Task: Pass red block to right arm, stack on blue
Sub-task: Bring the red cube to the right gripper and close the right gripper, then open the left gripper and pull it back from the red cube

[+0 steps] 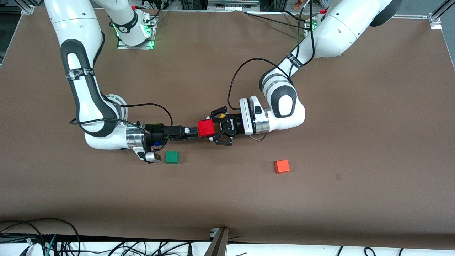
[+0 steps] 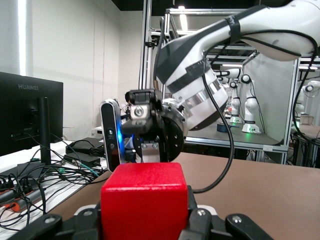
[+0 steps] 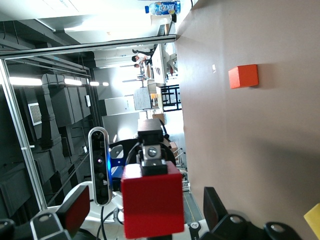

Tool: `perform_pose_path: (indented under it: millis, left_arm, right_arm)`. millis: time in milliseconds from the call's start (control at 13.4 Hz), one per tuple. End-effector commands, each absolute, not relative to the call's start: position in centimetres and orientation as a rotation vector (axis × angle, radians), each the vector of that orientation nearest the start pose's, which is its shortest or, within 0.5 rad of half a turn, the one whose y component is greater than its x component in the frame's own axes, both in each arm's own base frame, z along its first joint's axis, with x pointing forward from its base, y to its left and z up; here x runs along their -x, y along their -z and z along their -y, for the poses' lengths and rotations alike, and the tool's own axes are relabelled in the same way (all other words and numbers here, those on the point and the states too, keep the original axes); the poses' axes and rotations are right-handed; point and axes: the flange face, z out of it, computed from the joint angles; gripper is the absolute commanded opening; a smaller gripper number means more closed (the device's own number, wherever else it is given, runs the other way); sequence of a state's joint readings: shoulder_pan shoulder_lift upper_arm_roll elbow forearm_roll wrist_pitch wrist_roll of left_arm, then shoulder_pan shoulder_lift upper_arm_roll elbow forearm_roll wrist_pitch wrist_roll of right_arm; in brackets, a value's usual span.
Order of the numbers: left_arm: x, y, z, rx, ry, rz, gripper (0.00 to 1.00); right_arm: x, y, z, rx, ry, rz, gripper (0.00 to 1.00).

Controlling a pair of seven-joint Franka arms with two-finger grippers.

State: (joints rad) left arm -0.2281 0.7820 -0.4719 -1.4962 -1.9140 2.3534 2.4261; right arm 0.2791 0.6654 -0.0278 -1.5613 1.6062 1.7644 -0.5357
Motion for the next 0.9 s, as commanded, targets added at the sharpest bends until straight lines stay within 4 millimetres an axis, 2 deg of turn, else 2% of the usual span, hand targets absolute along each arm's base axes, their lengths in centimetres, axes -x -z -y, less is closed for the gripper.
perform_pose_path:
  millis: [0,224,299,373,448,672,746,821]
  left_arm:
    - [-60.2,-27.86,44.12,-1.38,-1.339,1.032,0.18]
    - [-59.99,-27.86,44.39,-1.377,-1.335,1.034,0.18]
    - [-60.0,-27.84,44.38,-1.378,-1.335,1.034,0.18]
    - [-59.99,-27.86,44.4,-1.377,-1.335,1.032,0.18]
    - [-60.0,-27.96,44.4,-1.376,-1.337,1.033,0.18]
    - [-60.0,-27.96,44.4,-1.376,-1.337,1.033,0.18]
    - [-60.0,-27.96,44.4,-1.376,-1.337,1.033,0.18]
    - [-59.99,-27.86,44.4,-1.377,-1.335,1.032,0.18]
  right_arm:
    - [-65.36,-29.55,-26.79,1.673,-0.11,-0.032,1.0]
    - [-65.19,-29.45,-27.56,1.684,-0.105,-0.039,1.0]
    - [-65.15,-29.56,-27.66,1.683,-0.105,-0.036,0.95]
    - [-65.19,-29.55,-27.58,1.684,-0.104,-0.037,0.71]
    - [-65.2,-29.77,-27.58,1.683,-0.101,-0.035,0.42]
    - [-65.14,-30.12,-27.65,1.679,-0.102,-0.025,0.14]
    - [-65.15,-30.22,-27.64,1.679,-0.1,-0.024,0.09]
    - [-65.18,-30.22,-27.56,1.68,-0.101,-0.025,0.09]
